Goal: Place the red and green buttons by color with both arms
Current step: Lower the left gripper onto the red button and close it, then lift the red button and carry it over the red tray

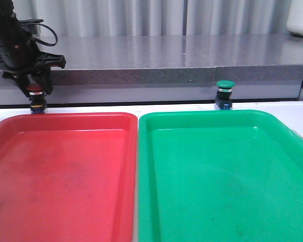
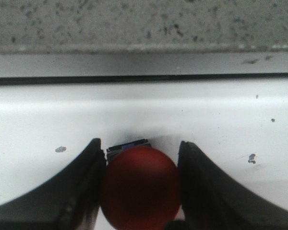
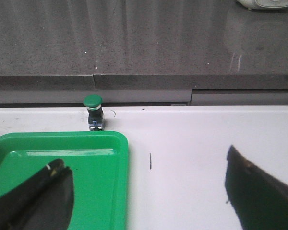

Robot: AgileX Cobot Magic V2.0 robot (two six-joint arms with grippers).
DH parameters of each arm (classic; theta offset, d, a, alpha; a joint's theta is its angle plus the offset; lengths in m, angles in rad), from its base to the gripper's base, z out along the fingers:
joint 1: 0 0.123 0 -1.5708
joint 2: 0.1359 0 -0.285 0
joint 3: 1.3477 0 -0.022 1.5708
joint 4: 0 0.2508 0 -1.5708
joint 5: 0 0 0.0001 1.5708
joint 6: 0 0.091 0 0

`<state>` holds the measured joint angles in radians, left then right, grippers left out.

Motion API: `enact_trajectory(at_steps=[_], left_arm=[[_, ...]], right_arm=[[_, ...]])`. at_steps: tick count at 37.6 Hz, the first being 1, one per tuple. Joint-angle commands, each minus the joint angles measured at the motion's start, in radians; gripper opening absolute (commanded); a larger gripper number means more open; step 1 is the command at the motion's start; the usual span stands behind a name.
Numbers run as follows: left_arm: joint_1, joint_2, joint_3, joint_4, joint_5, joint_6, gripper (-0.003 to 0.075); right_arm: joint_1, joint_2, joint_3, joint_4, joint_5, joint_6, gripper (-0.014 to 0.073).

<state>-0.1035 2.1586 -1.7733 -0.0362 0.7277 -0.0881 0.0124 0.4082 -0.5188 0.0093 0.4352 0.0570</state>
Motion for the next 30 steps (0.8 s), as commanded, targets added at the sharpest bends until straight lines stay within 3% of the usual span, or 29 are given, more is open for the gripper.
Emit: enact_trajectory(at_steps=[1, 14, 30], left_arm=[[0.002, -0.075, -0.033, -0.007, -0.015, -0.008, 0.0065], [-0.014, -0.268, 0.01, -0.013, -0.014, 0.05, 0.0062], [-0.168, -0.649, 0.494, -0.034, -0.149, 0.056, 0.0062]], right_arm=[[-0.005, 0.013, -0.036, -0.002, -0.078, 0.001, 0.0653], [-0.005, 0.013, -0.036, -0.002, -0.078, 0.001, 0.0653], [-0.005, 0.013, -0.036, -0.002, -0.078, 0.001, 0.0653]])
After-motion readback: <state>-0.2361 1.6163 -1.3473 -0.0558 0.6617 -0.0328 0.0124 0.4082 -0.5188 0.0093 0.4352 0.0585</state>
